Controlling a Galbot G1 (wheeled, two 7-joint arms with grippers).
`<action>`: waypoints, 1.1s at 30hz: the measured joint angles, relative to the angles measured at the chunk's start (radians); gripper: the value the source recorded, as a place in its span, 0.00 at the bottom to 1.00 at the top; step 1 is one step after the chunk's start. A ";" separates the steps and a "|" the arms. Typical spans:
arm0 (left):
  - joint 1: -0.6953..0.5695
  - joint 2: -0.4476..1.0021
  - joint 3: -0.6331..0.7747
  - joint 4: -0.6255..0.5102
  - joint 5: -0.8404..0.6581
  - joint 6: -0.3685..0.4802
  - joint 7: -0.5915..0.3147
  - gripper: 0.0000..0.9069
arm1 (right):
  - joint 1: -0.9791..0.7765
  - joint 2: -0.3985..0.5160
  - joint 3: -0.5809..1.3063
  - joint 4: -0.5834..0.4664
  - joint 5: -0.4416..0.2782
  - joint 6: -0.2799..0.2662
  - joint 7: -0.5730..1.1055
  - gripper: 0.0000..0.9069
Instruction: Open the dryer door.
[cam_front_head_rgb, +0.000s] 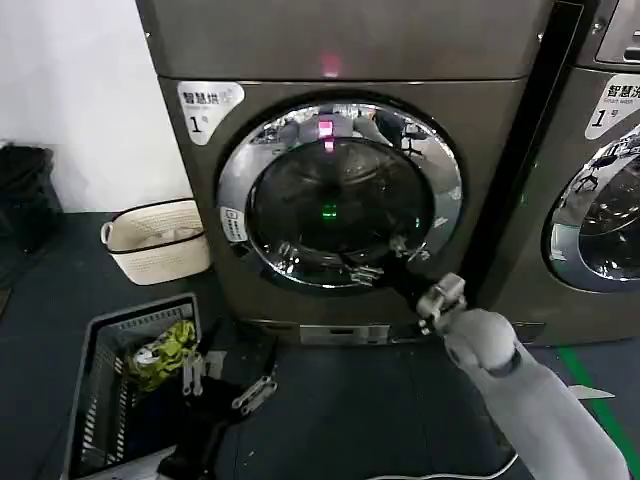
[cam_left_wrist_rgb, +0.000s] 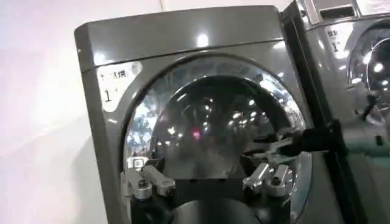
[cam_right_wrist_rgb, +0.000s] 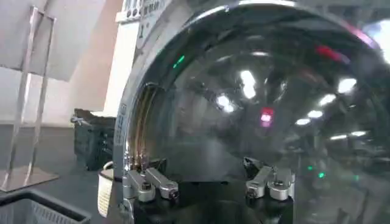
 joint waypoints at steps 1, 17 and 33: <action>0.000 -0.001 0.000 0.000 0.000 0.000 0.000 1.00 | 0.012 0.008 -0.012 -0.010 0.000 0.001 -0.001 1.00; -0.001 -0.001 -0.002 0.002 -0.001 -0.005 0.000 1.00 | 0.112 0.090 -0.138 -0.092 0.012 -0.010 -0.032 1.00; -0.003 -0.002 -0.018 0.001 -0.003 -0.013 0.002 1.00 | 0.208 0.182 -0.240 -0.193 0.021 -0.002 -0.037 1.00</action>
